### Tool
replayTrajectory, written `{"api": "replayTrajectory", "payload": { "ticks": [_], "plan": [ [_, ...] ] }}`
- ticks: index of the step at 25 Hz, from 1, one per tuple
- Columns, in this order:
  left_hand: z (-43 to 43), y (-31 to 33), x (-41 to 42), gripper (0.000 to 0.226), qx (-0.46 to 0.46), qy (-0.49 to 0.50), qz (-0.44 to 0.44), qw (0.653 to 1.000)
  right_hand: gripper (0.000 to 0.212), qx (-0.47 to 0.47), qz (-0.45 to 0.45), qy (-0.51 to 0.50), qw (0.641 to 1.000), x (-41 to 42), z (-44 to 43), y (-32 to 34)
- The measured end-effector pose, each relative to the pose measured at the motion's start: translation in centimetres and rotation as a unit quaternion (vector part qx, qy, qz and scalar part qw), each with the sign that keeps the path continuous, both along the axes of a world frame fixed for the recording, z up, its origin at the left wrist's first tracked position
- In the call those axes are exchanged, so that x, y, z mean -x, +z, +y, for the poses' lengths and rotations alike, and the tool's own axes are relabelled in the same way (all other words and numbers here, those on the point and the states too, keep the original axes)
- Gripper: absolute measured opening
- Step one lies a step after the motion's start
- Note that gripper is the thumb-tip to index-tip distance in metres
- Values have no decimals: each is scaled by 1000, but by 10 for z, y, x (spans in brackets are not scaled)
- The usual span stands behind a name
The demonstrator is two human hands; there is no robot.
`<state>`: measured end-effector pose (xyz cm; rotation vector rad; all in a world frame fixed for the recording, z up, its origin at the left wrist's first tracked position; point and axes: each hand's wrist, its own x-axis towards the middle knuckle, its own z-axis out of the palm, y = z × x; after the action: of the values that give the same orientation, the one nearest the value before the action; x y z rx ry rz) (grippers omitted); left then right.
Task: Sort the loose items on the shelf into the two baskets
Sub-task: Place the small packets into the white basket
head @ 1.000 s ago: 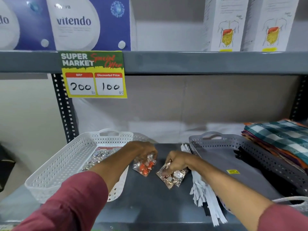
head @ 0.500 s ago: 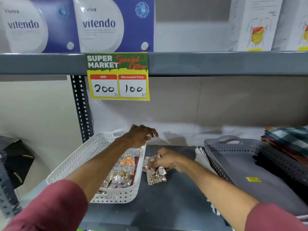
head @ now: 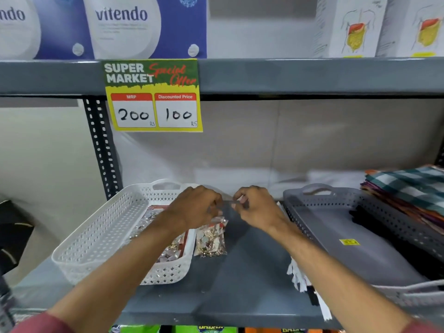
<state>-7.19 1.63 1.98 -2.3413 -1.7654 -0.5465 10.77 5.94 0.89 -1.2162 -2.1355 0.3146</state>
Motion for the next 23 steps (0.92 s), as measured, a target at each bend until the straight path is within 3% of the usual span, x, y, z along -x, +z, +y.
{"api": "replayTrajectory", "payload": {
  "ticks": [2, 4, 8, 10, 13, 17, 19, 23],
  "plan": [
    [6, -9, -10, 26, -19, 1, -14, 1000, 16, -2, -15, -7, 1000, -11, -7, -7],
    [12, -22, -12, 36, 18, -35, 1, 999, 13, 39, -22, -7, 999, -13, -12, -20],
    [26, -34, -13, 52, 103, -57, 204, 972, 25, 163, -102, 5, 981, -2, -19, -42],
    [30, -26, -16, 48, 129, -47, 245, 960, 23, 200, -75, 1, 977, 7, -21, -52],
    [31, -10, -21, 29, 194, -21, 177, 965, 21, 230, -2, -21, 973, 17, -19, -65],
    [24, -2, -15, 22, 209, -26, 236, 949, 22, 288, 55, -25, 956, 20, -20, -70],
    [24, -1, -6, 22, 223, -64, 189, 954, 10, 310, 82, -2, 947, 14, -28, -62],
    [18, 21, 22, 20, 198, -141, -103, 965, 8, 277, 200, 29, 939, -9, -37, -33]
  ]
}}
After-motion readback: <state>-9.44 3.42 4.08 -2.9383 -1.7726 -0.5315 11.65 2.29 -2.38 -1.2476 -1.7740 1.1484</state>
